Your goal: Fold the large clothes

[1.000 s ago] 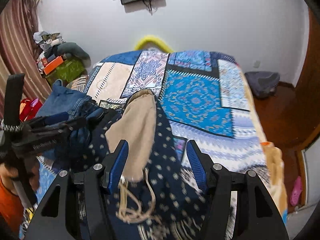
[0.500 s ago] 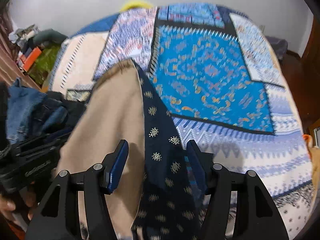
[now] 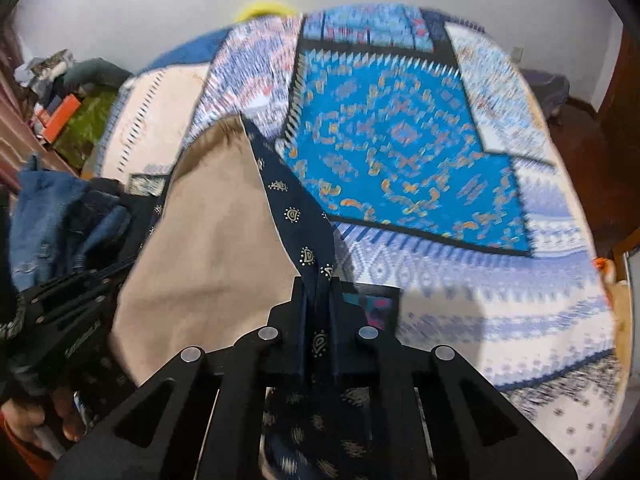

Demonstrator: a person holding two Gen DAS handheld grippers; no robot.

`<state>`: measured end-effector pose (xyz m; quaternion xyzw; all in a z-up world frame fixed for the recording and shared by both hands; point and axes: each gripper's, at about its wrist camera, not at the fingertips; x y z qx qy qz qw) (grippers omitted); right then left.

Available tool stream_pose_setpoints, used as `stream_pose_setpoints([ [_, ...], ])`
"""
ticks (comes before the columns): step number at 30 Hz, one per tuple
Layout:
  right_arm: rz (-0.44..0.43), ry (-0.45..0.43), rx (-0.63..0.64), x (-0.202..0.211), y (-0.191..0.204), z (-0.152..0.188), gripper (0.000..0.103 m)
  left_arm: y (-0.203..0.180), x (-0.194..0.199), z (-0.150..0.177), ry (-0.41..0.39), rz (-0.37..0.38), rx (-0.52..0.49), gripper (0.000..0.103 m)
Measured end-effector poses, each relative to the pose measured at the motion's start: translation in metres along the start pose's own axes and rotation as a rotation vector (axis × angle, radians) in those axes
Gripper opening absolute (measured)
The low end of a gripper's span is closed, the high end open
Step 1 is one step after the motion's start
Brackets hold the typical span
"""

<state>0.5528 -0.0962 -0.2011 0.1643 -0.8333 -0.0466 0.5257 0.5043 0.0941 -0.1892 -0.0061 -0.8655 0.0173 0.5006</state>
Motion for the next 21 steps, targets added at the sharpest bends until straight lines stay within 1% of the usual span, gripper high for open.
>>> stream_pose_setpoints([
  [3, -0.045, -0.060, 0.016, 0.045, -0.002, 0.005, 0.008, 0.004, 0.040, 0.004, -0.059, 0.056, 0.023, 0.005],
  [7, -0.063, -0.143, 0.081, 0.098, 0.008, 0.023, 0.008, 0.003, 0.098, 0.022, -0.129, 0.104, 0.010, 0.005],
  [9, -0.075, -0.165, 0.105, 0.120, 0.013, 0.034, 0.008, 0.000, 0.129, 0.038, -0.168, 0.125, -0.009, 0.005],
  [11, -0.088, -0.192, 0.128, 0.144, 0.015, 0.054, 0.008, -0.003, 0.156, 0.059, -0.203, 0.120, -0.036, 0.005],
  [14, -0.111, -0.200, 0.137, 0.167, 0.011, 0.083, 0.008, -0.004, 0.185, 0.094, -0.229, 0.137, -0.056, 0.005],
  [17, -0.104, -0.197, 0.146, 0.178, 0.003, 0.112, 0.008, -0.002, 0.201, 0.129, -0.227, 0.166, -0.049, 0.005],
  [19, -0.104, -0.180, 0.139, 0.179, -0.004, 0.131, 0.008, -0.002, 0.208, 0.151, -0.235, 0.142, -0.066, 0.005],
  [21, -0.096, -0.160, 0.124, 0.175, -0.011, 0.147, 0.008, -0.006, 0.213, 0.175, -0.240, 0.101, -0.100, 0.005],
])
Point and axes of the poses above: each gripper's, at about its wrist camera, not at the fingertips, and x roughly against the way its jaws point, y to its left, z to its underside, and after that the axes turned 4 degrees about -x, right-handed
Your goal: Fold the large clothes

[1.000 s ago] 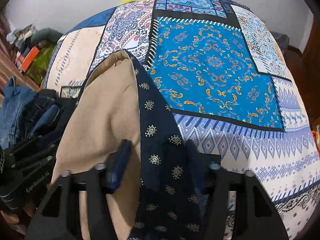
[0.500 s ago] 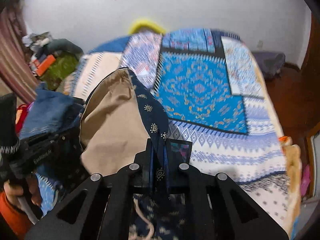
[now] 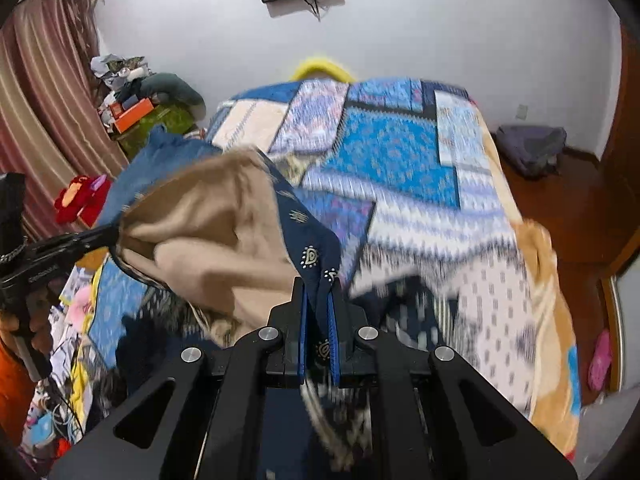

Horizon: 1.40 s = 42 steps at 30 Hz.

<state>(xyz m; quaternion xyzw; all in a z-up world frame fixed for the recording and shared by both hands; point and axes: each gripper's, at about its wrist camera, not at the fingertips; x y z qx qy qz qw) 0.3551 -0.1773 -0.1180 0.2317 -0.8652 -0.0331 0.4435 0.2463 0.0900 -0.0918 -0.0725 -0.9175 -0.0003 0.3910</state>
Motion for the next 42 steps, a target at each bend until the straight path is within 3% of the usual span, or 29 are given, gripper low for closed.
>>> stream_pose_setpoints([
  [7, 0.060, 0.079, -0.067, -0.014, -0.025, 0.047, 0.008, 0.000, -0.019, 0.057, 0.098, -0.015, 0.037, 0.005],
  [13, 0.138, 0.078, 0.033, -0.017, -0.013, 0.066, 0.010, 0.018, -0.046, 0.083, 0.176, 0.022, 0.119, 0.006],
  [17, 0.139, 0.089, 0.065, -0.012, -0.006, 0.065, 0.014, 0.014, -0.040, 0.079, 0.167, 0.011, 0.087, 0.011],
  [19, 0.151, 0.096, 0.083, -0.009, -0.002, 0.061, 0.022, 0.009, -0.036, 0.076, 0.159, -0.011, 0.055, 0.016],
  [23, 0.137, 0.069, 0.101, -0.002, 0.010, 0.057, 0.045, 0.005, -0.033, 0.063, 0.124, -0.062, -0.005, 0.043],
  [25, 0.128, 0.045, 0.118, 0.000, 0.017, 0.052, 0.053, 0.005, -0.035, 0.056, 0.111, -0.066, -0.015, 0.043],
  [35, 0.080, 0.078, 0.196, -0.035, 0.043, 0.028, 0.054, 0.006, -0.064, 0.017, 0.114, 0.028, 0.018, 0.043],
  [42, 0.008, 0.117, 0.147, -0.063, 0.045, 0.017, 0.054, -0.010, -0.089, 0.001, 0.110, 0.029, -0.037, 0.043],
])
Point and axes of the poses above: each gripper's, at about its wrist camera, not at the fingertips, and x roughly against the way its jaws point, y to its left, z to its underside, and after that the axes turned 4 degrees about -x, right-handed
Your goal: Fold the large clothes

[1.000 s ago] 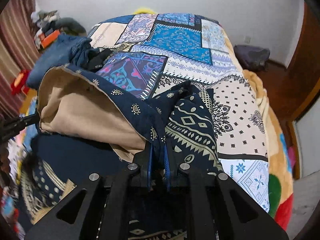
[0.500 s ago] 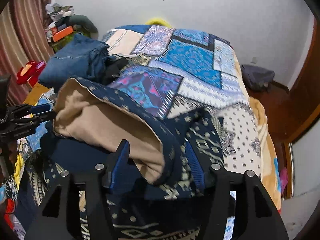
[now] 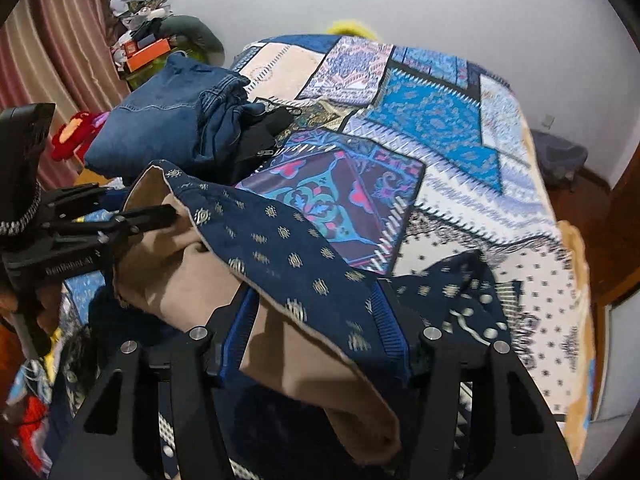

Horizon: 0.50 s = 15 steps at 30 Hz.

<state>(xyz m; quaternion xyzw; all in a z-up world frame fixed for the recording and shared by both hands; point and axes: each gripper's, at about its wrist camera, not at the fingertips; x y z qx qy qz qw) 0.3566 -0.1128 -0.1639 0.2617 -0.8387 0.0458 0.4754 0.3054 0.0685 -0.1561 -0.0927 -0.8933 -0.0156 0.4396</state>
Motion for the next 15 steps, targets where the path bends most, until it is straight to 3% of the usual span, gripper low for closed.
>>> stream_pose_setpoints([
  [5, -0.026, 0.007, -0.041, -0.011, -0.005, -0.007, 0.052, -0.001, -0.010, -0.008, -0.016, 0.001, 0.002, 0.043],
  [6, -0.020, 0.002, -0.047, -0.011, -0.006, -0.007, 0.045, -0.002, -0.010, -0.010, -0.024, 0.000, 0.004, 0.041],
  [9, -0.022, 0.005, -0.068, -0.012, -0.011, -0.009, 0.022, -0.005, -0.010, -0.011, -0.022, 0.015, -0.005, 0.020],
  [11, -0.041, -0.004, -0.101, -0.010, -0.016, -0.009, 0.014, -0.008, -0.005, -0.011, -0.025, 0.038, -0.006, 0.011],
  [15, -0.109, -0.025, -0.175, 0.005, -0.025, -0.008, 0.008, -0.019, 0.017, -0.008, -0.077, 0.049, -0.031, 0.009],
])
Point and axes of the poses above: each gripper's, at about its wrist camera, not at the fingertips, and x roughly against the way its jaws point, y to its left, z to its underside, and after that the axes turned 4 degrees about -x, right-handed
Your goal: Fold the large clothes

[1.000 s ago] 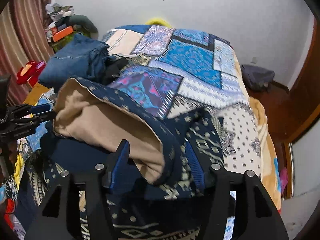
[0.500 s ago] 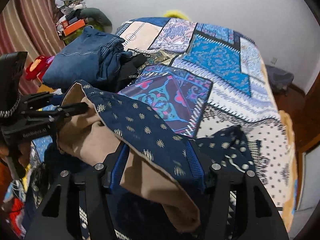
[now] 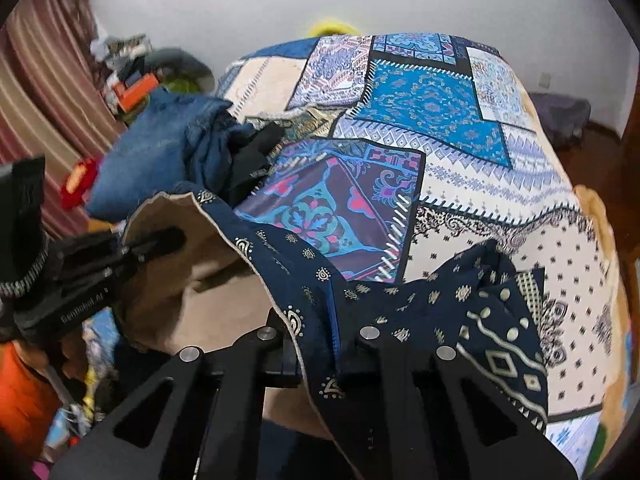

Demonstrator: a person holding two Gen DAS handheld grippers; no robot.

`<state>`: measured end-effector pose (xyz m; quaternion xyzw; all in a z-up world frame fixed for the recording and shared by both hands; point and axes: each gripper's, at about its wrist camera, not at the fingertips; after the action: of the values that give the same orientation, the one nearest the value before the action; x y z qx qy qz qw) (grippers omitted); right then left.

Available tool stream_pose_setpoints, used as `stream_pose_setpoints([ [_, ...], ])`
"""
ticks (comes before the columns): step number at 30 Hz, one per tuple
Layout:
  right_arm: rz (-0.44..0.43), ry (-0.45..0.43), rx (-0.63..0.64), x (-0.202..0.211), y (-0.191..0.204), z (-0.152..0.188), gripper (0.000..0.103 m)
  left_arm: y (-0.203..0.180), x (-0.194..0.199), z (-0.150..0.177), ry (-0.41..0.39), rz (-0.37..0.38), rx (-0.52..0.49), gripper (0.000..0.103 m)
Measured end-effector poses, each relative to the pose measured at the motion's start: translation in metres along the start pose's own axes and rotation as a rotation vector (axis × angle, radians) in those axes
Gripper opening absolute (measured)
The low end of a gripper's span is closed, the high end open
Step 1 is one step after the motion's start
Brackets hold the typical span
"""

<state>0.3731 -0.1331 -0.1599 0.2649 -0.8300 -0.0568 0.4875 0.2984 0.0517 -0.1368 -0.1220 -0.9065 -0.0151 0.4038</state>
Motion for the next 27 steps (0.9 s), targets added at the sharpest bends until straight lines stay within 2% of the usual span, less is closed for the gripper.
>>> stream_pose_setpoints([
  [5, -0.037, -0.053, -0.012, 0.033, 0.002, 0.003, 0.007, -0.016, 0.036, 0.005, -0.041, 0.033, -0.022, 0.007],
  [9, -0.053, -0.098, 0.021, 0.068, 0.009, 0.014, 0.007, -0.028, 0.067, 0.013, -0.061, 0.095, -0.019, 0.007],
  [14, -0.019, -0.159, 0.101, 0.102, 0.023, 0.043, 0.007, -0.043, 0.094, 0.032, -0.064, 0.134, -0.018, 0.007],
  [18, 0.002, -0.131, 0.151, 0.105, 0.031, 0.068, 0.007, -0.049, 0.103, 0.054, -0.027, 0.137, 0.000, 0.007],
  [27, 0.014, -0.031, 0.132, 0.089, 0.024, 0.108, 0.008, -0.063, 0.093, 0.105, 0.086, 0.104, -0.015, 0.008],
])
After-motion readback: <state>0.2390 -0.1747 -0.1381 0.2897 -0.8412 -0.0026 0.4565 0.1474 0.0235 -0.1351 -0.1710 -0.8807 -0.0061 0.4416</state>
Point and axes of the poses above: each gripper's, at about its wrist camera, not at the fingertips, and x roughly against the way its jaws point, y to its left, z to its underside, and after that the axes turned 4 degrees about -x, right-handed
